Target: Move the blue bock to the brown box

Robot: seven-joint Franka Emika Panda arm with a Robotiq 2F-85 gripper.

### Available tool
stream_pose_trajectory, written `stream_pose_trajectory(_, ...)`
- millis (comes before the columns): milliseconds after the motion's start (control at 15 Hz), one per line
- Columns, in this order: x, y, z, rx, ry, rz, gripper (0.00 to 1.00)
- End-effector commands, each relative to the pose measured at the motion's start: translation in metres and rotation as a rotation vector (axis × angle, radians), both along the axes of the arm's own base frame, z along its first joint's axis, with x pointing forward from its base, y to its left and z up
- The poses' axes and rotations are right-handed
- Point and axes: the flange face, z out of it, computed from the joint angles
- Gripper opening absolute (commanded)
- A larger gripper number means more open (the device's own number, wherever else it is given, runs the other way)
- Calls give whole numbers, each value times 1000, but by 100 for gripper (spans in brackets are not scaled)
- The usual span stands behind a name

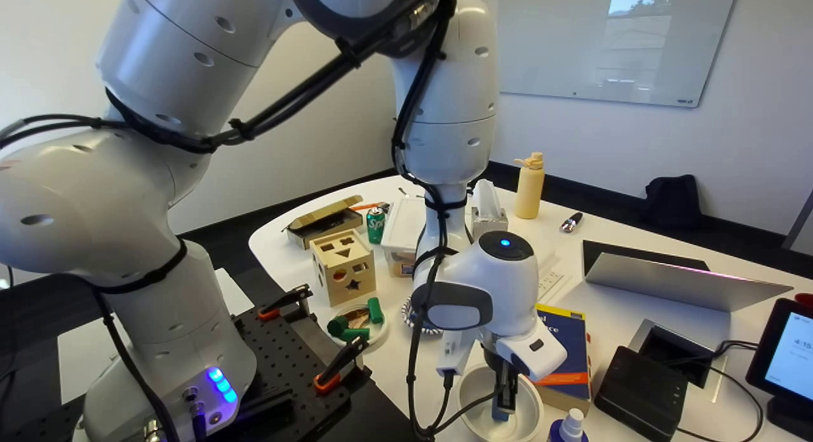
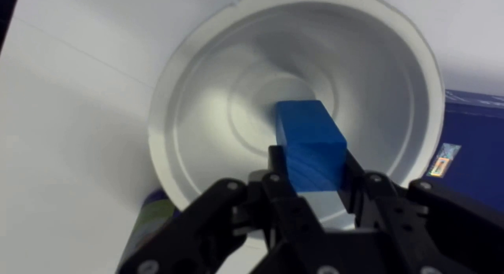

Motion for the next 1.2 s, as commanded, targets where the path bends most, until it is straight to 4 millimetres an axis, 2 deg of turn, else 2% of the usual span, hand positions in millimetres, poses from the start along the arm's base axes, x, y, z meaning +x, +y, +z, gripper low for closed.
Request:
stream_pose_trajectory(0,9,36,56,-52,15,72,9)
stream_pose_trajectory(333,12,64,103,-135,69,211,9)
stream_pose_trajectory(467,22,91,116,-128,98,282,9)
stream_pose_trajectory(733,46,175,136,-87,107,467,9)
stream_pose_trajectory(1133,73,327,159,-60,117,696,9)
